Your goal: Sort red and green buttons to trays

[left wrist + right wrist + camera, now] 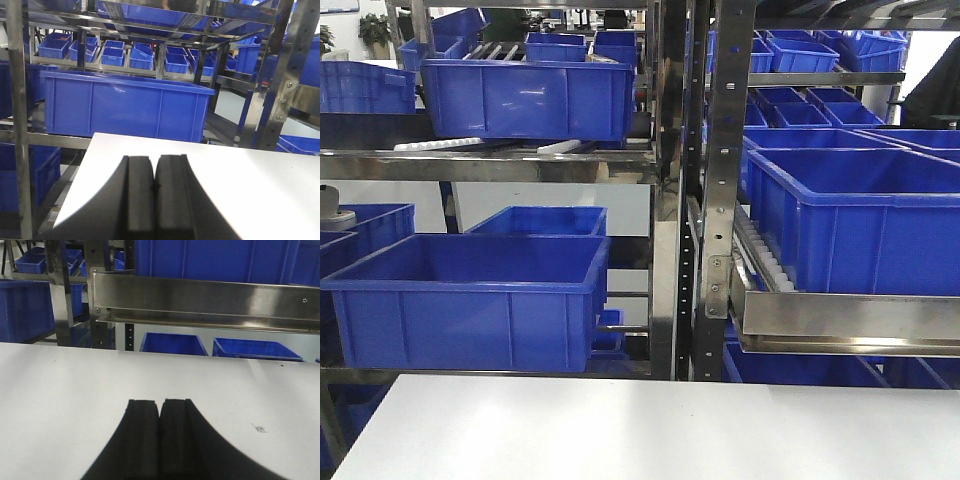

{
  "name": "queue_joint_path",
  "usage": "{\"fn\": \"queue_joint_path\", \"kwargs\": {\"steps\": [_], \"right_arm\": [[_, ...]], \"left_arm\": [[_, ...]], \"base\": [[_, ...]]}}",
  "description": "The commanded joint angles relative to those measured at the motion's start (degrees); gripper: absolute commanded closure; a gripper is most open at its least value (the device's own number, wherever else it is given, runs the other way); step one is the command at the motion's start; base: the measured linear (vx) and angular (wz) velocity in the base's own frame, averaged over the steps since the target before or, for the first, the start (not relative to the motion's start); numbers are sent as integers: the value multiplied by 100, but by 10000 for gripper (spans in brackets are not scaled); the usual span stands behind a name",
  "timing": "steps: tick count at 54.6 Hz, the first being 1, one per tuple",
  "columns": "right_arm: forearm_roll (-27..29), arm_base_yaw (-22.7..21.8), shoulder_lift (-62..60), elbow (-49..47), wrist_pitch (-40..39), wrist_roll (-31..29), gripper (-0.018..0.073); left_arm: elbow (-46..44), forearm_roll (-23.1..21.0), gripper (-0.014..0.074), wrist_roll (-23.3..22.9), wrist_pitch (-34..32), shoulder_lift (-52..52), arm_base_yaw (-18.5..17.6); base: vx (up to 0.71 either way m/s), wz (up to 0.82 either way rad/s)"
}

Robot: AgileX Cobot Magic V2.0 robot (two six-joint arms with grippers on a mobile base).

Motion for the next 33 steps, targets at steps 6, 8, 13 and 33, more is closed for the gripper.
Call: {"fn": "queue_joint_path", "kwargs": {"steps": [6,8,13,33], "right_arm": [[-44,-27,-67,77,-423,-14,568],[-44,-27,-67,77,-423,-14,568],[-44,-27,-67,77,-423,-14,568],[-43,-27,-67,77,-416,-14,568]], "left_arm": [[-112,-50,602,-5,-454,-26,-8],[-112,-50,602,-5,-454,-26,-8],[-112,-50,602,-5,-454,-26,-8],[-112,298,602,271,-454,-26,-8]], "base": [[0,0],[0,0],[0,0],[0,0]]}}
